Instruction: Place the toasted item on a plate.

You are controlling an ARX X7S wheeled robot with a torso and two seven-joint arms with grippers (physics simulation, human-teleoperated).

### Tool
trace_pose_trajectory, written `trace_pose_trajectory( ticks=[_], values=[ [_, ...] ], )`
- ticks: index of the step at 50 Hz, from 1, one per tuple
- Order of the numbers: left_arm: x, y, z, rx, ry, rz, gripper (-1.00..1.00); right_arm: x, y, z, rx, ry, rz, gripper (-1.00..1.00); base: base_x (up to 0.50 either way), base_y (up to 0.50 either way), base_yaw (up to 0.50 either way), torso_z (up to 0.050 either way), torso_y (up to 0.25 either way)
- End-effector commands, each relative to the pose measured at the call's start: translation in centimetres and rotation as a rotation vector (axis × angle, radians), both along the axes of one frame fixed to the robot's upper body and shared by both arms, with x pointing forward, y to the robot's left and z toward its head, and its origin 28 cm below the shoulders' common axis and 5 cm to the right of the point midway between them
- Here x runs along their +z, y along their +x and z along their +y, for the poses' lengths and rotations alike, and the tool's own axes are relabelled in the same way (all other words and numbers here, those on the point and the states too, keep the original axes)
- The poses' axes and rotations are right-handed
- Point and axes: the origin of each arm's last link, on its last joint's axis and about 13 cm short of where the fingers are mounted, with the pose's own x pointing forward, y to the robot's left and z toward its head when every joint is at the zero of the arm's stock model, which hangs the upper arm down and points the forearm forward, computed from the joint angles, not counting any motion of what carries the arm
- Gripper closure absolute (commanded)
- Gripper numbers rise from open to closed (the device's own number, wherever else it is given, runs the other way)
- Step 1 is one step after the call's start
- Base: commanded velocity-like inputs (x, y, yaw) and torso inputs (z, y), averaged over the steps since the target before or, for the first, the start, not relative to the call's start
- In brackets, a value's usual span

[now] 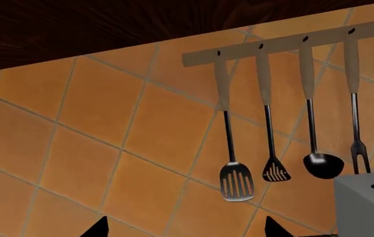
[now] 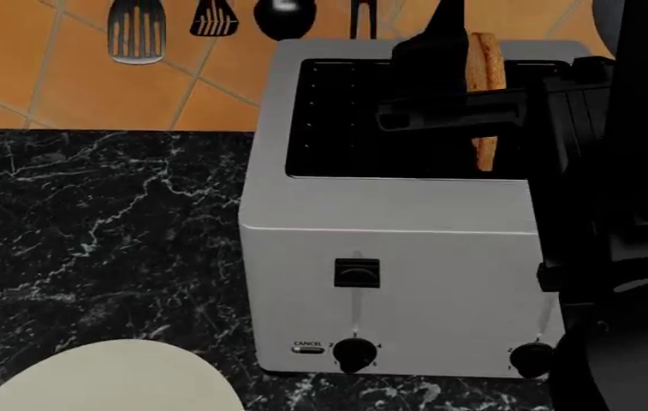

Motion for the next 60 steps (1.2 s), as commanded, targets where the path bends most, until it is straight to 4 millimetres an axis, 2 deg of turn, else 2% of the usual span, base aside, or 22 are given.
trace_pose_trajectory(
  ticks=[1, 8, 17, 24, 34, 49, 60],
  values=[
    [0.0, -0.1, 0.0, -0.001, -0.002, 0.001, -1.0, -0.1, -0.1, 0.0, 0.001, 0.0, 0.0, -1.0, 0.23, 0.0, 0.0, 0.0, 0.0],
    [0.1, -0.2, 0.1, 0.0, -0.001, -0.002, -1.0, 0.0, 0.0, 0.1, 0.003, -0.016, 0.013, -1.0, 0.15, 0.0, 0.0, 0.0, 0.001],
    [0.4, -0.3, 0.2, 0.002, -0.002, -0.006, -1.0, 1.2, 0.4, 0.2, -0.016, -0.01, 0.045, -1.0, 0.0, 0.0, 0.0, 0.0, 0.0],
    [0.4, -0.3, 0.2, 0.001, -0.001, -0.004, -1.0, 2.5, 1.2, 0.2, -0.079, -0.051, 0.165, -1.0, 0.0, 0.0, 0.0, 0.0, 0.0],
    [0.3, -0.3, 0.1, -0.001, 0.003, -0.002, -1.0, 3.8, 2.2, 0.7, -0.091, 0.041, 0.291, -1.0, 0.0, 0.0, 0.0, 0.0, 0.0],
    [0.0, -0.2, 0.1, -0.001, -0.002, 0.001, -1.0, 3.9, 3.5, 1.4, -0.061, 0.058, 0.453, -1.0, 0.0, 0.0, 0.0, 0.0, 0.0],
    [0.1, -0.2, 0.0, -0.003, -0.003, 0.001, -1.0, 3.4, 4.3, 1.3, -0.089, -0.004, 0.517, -1.0, 0.0, 0.0, 0.0, 0.0, 0.0]
  ],
)
